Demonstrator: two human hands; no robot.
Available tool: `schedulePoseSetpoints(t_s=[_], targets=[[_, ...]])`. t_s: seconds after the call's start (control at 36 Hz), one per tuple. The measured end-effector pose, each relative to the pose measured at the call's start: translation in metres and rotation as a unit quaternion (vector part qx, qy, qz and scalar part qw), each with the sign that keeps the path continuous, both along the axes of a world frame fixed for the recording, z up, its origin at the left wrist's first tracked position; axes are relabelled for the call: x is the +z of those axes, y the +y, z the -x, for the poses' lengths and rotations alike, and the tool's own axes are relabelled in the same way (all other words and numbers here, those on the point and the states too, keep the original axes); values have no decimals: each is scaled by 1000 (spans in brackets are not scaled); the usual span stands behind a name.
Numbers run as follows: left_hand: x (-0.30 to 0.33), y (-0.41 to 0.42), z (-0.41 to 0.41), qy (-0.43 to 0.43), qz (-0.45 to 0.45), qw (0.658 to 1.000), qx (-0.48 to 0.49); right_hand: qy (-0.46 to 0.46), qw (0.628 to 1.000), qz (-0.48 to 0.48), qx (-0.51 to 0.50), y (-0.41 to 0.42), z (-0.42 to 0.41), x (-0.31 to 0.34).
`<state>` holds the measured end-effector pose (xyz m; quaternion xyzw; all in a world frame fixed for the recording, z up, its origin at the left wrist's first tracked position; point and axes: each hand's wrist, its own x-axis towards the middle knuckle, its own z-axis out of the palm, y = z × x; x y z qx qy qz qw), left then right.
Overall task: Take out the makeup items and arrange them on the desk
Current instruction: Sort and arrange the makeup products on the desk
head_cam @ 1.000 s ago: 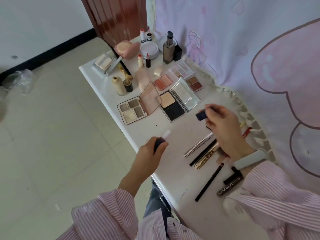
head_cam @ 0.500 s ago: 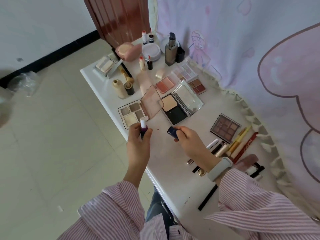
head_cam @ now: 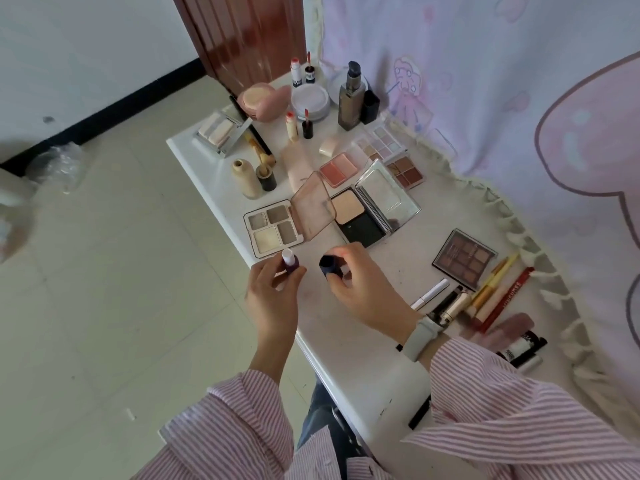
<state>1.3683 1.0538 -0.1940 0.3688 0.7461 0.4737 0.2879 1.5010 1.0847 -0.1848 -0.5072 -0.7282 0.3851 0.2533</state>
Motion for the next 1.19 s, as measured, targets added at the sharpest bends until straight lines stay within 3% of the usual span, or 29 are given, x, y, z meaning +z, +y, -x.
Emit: schedulePoseSetpoints(t_s=[0.11, 0.36, 0.75, 0.89, 0.97, 1.03, 1.11, 1.19], targets=[[0, 0, 4, 15, -15, 1000, -6, -50, 995, -82, 21, 9, 10, -5], [-4, 2, 6, 41, -8, 999, -29, -45, 995, -80, 33, 20, 31, -8], [-6, 9, -1, 35, -14, 999, -28, -4, 997, -70, -35, 16, 20, -5], [-7, -13, -7, 107, -32, 993, -30, -8, 994, -101, -51, 5, -10, 6], [-14, -30, -16, 170, -56, 983, -50, -68, 988, -124, -59, 3, -40, 16], [-18, -39, -25, 208, -74, 972, -84, -154, 977, -129, -69, 6, -62, 21], [-23, -47, -42, 245, -73, 953, -164, -280, 953, -63, -91, 13, -97, 23], [-27, -49, -56, 283, -38, 931, -226, -338, 934, 22, -111, 21, -123, 20]])
